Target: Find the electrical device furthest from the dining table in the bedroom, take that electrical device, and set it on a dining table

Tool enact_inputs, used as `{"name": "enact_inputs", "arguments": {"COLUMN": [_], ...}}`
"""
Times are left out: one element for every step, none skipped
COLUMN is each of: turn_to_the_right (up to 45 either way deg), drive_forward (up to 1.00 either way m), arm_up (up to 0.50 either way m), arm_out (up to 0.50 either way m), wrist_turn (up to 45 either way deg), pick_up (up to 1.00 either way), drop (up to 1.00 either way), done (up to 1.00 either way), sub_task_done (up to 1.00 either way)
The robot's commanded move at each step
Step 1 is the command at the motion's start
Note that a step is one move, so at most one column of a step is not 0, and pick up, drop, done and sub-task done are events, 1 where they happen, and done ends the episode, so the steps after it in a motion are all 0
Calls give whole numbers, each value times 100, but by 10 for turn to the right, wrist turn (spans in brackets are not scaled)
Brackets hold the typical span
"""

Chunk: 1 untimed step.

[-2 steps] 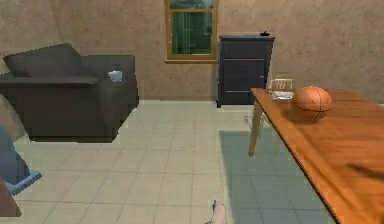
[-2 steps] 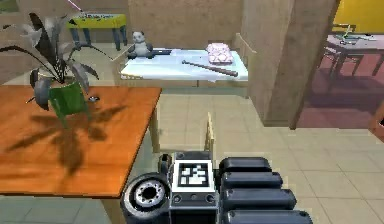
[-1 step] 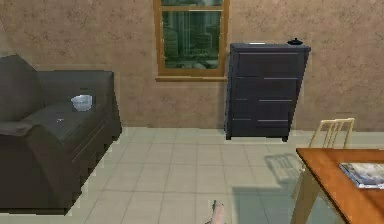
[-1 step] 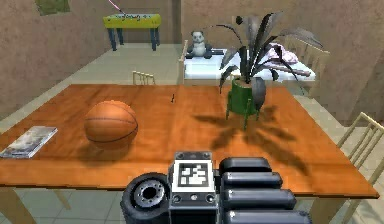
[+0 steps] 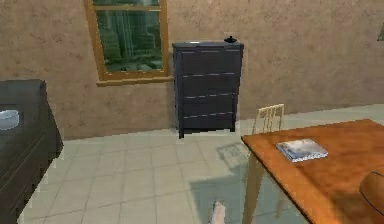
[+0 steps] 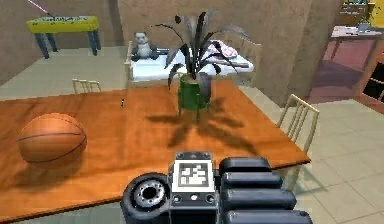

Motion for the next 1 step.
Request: {"name": "enact_inputs", "arguments": {"turn_to_the_right": [0], "drive_forward": [15], "arm_up": [0], "arm_out": [0], "wrist_turn": [0], "pick_up": [0], "drop": [0], "done": [0], "sub_task_done": [0]}}
